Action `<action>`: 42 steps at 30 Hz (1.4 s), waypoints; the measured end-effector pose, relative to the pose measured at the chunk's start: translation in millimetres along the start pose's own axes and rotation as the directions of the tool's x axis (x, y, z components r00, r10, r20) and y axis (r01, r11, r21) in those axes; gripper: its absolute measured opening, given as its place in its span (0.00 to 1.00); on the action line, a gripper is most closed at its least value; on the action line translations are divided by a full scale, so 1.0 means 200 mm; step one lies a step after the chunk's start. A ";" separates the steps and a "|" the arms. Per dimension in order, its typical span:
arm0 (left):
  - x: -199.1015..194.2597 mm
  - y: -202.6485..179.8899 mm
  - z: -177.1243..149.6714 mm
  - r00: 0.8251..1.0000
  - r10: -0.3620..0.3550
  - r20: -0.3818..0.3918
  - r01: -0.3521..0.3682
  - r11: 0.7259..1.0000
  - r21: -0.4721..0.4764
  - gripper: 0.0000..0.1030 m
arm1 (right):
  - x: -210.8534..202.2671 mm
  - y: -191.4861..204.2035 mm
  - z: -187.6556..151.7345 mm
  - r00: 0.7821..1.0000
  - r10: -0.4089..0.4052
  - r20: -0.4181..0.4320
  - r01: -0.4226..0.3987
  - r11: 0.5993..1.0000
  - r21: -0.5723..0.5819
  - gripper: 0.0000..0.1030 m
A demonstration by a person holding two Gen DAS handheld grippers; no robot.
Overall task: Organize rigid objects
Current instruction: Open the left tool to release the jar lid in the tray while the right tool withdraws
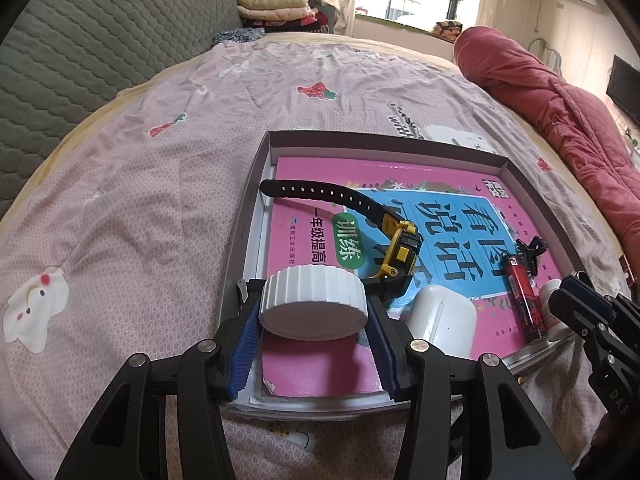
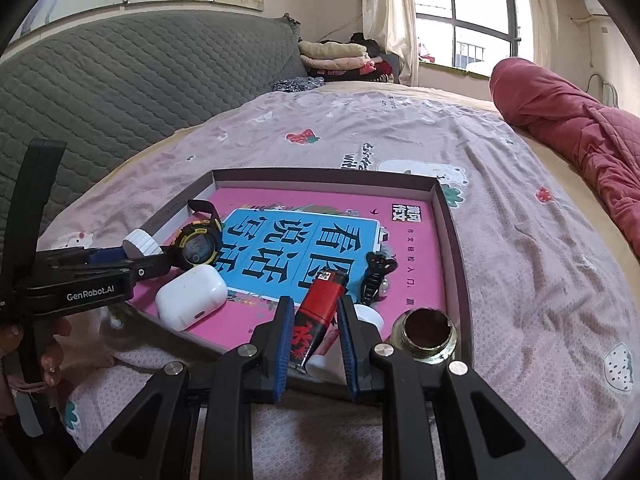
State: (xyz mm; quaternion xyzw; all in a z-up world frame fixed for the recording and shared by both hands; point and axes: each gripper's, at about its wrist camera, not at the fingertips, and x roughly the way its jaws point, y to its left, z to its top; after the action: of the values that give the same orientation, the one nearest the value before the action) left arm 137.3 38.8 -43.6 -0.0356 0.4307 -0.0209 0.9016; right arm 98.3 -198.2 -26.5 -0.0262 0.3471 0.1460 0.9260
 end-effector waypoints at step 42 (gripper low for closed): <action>-0.14 -0.03 0.02 0.999 -0.027 0.048 0.026 1.000 0.015 0.63 | -0.04 0.00 0.04 0.998 -0.063 -0.005 0.063 0.998 0.002 0.35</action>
State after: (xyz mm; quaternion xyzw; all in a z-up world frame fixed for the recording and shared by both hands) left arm 122.5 35.5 -18.0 -0.0350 0.4083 -0.0351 0.9115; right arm 97.5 -200.1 -15.1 -0.0364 0.3488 0.1163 0.9293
